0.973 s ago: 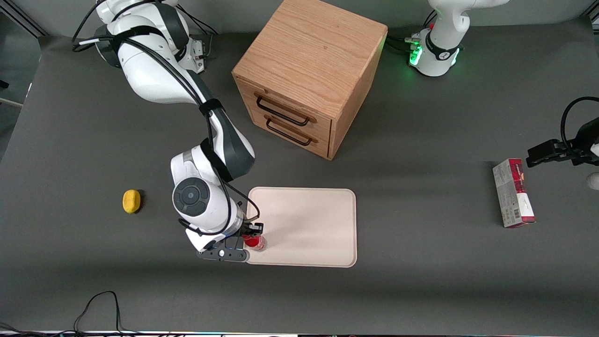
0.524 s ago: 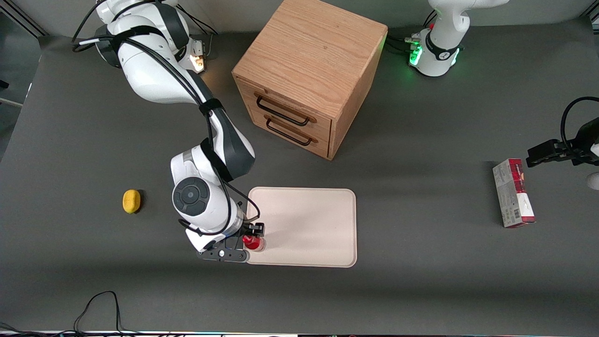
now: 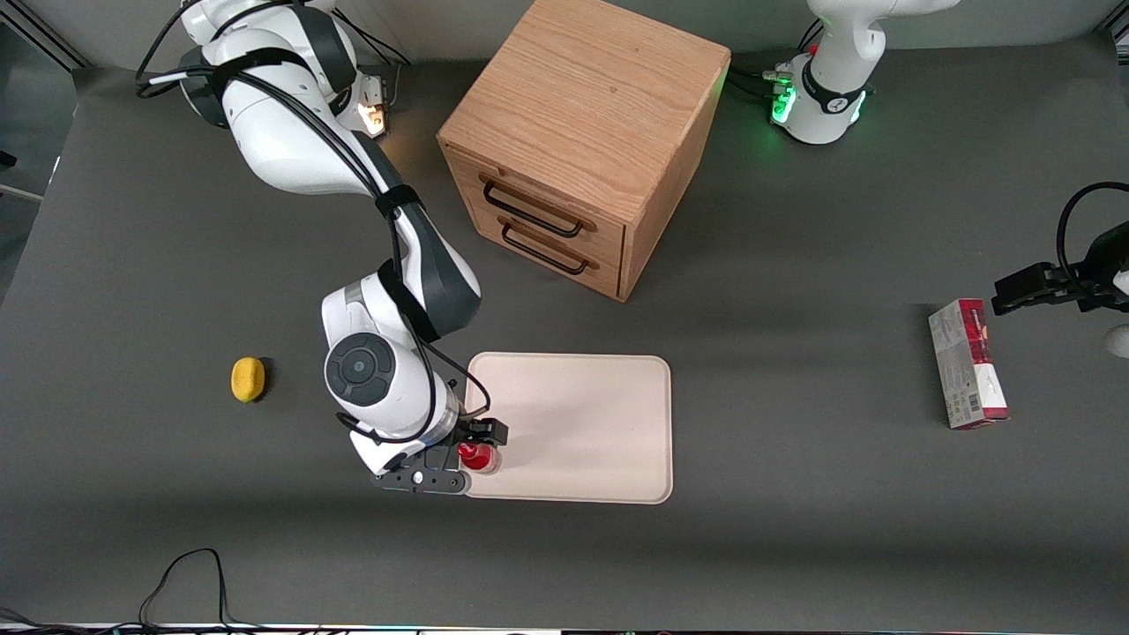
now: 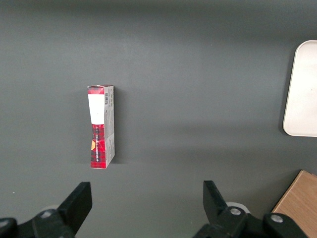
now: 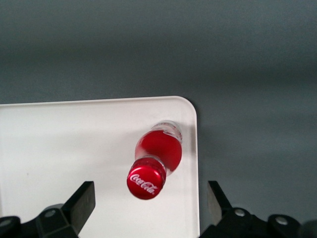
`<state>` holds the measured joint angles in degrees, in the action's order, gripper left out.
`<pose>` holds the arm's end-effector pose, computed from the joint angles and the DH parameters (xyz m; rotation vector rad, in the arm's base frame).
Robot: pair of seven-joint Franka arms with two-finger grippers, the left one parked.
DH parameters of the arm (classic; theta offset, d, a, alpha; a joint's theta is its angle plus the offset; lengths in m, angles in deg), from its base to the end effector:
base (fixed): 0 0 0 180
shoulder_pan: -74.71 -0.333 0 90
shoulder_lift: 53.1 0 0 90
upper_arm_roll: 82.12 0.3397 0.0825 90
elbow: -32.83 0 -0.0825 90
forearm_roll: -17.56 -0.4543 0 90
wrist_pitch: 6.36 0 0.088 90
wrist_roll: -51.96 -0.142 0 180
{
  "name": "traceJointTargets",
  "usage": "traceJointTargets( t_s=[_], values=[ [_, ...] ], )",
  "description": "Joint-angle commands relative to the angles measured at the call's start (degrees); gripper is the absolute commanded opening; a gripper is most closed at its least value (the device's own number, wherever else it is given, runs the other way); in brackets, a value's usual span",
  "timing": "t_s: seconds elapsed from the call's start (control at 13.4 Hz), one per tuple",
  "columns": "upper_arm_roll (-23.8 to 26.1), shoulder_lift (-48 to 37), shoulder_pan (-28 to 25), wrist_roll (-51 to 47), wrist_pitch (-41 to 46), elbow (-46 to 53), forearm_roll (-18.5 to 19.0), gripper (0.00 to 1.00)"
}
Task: Place coke bottle on tray
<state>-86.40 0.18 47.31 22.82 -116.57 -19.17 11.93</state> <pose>0.7968 0.3776 0.2970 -3.0659 0.1571 -0.0971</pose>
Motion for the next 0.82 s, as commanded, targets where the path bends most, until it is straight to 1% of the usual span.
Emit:
traceJointTargets(
  t_s=[0.0, 0.07, 0.22, 0.3, 0.37, 0.52, 0.75],
  values=[
    [-0.2, 0.3, -0.2, -0.3, 0.7, 1.9, -0.4, 1.0],
    [-0.3, -0.9, 0.0, 0.5, 2.1, 1.7, 0.3, 1.0],
    [-0.2, -5.8, 0.0, 4.3, 8.3, -0.2, 1.1, 1.0],
    [-0.3, -9.7, 0.1, 6.3, 11.8, -4.3, 0.9, 1.0],
    [-0.4, -15.0, 0.2, 7.7, 12.2, -9.8, 0.9, 1.0],
    [-0.9, -26.2, 0.4, 11.5, 10.4, -24.1, 0.8, 1.0],
    [-5.4, -40.8, 0.3, 19.8, 8.7, -41.8, 0.6, 1.0]
  ],
)
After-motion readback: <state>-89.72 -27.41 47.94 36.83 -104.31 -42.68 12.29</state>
